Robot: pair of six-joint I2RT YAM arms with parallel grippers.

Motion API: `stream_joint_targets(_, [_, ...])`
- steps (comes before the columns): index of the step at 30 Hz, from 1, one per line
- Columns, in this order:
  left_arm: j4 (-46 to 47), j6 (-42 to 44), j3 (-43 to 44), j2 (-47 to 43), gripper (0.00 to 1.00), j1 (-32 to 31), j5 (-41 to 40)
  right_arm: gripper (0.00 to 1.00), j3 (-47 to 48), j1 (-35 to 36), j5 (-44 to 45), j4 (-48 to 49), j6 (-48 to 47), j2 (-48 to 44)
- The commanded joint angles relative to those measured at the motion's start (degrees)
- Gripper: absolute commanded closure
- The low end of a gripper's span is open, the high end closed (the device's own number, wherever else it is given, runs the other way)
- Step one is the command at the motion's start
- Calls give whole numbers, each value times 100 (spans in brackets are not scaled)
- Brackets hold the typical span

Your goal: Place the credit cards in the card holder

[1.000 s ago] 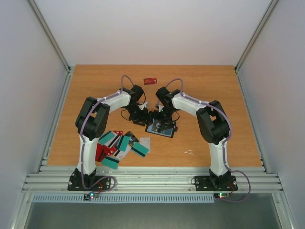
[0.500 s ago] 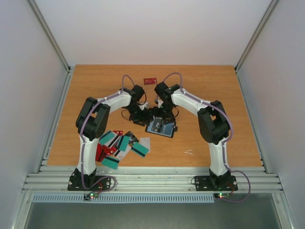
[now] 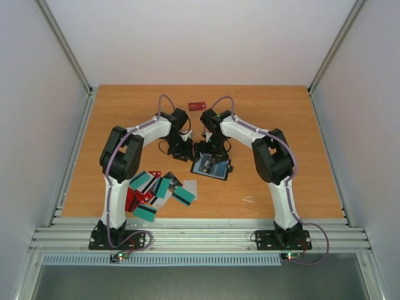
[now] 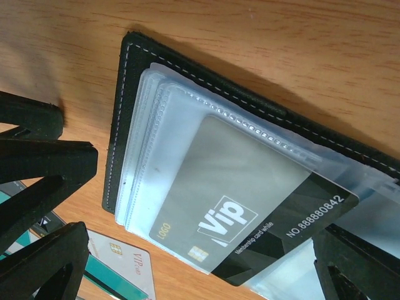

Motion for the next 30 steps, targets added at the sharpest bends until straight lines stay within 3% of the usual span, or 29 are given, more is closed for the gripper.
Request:
stream_joint_targets(1, [35, 143, 79, 292, 68, -9, 121, 1, 92, 46, -244, 144, 15, 162])
stream_joint_targets(18, [120, 155, 102, 482, 71, -11, 641, 1, 620, 151, -838, 287, 187, 511])
stream_joint_targets(30, [89, 33, 31, -137, 66, 9, 391, 1, 104, -65, -930, 327, 187, -294])
